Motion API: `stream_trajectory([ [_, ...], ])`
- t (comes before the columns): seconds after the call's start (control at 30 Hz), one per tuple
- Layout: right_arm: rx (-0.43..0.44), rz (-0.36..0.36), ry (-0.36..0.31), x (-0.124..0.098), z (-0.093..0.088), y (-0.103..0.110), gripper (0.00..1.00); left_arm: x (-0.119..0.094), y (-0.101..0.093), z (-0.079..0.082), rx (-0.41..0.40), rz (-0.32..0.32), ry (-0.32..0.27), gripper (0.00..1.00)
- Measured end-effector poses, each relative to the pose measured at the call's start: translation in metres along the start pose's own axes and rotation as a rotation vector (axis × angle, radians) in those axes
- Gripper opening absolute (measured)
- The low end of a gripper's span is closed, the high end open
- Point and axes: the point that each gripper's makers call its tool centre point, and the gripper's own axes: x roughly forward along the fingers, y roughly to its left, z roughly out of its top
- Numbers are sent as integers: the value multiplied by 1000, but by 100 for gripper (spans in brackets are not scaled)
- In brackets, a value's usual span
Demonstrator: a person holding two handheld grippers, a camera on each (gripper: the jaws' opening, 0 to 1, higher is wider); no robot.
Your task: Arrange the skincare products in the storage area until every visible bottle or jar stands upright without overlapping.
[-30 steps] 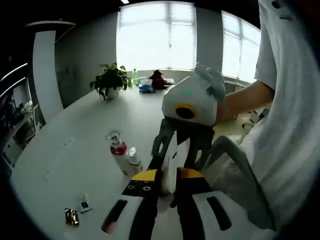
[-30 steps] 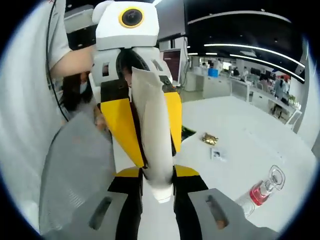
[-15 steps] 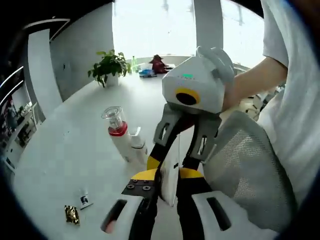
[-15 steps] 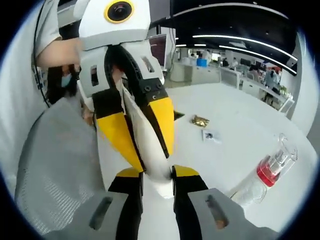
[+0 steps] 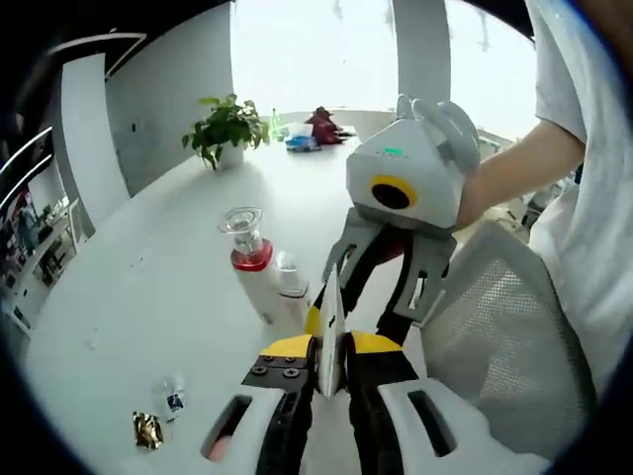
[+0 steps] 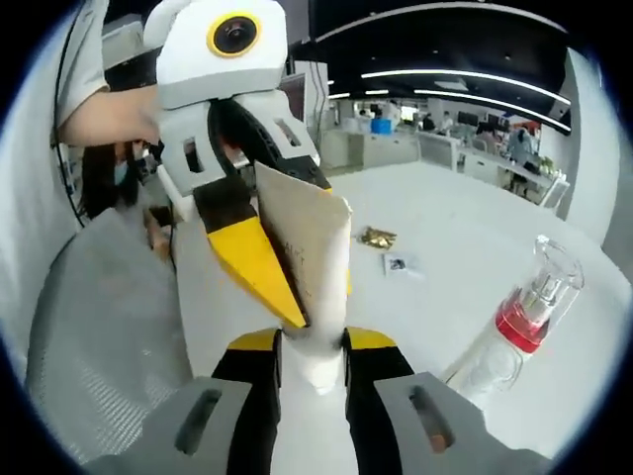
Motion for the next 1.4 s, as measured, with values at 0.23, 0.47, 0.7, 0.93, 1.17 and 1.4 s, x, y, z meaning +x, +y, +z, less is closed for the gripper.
stream_trajectory([
  [0.23, 83, -73, 11, -7, -5, -9, 26, 5, 12, 7, 31, 4, -8, 14],
  [0.47, 145, -113, 16, -19, -13, -6, 28, 15, 27, 16, 63, 20, -15, 14],
  [0.7, 180, -125, 26, -21, -25, -3, 26, 26, 48, 26, 70, 32, -45, 14],
  [0.93, 236, -140, -7, -25, -29, -3, 26, 33, 61, 33, 62, 39, -69, 13],
  [1.17, 247, -142, -2, -25, -33, -2, 28, 40, 68, 40, 81, 49, -74, 13],
  [1.4, 245, -135, 7, -23, -37, 1, 29, 43, 71, 44, 55, 55, -105, 13],
])
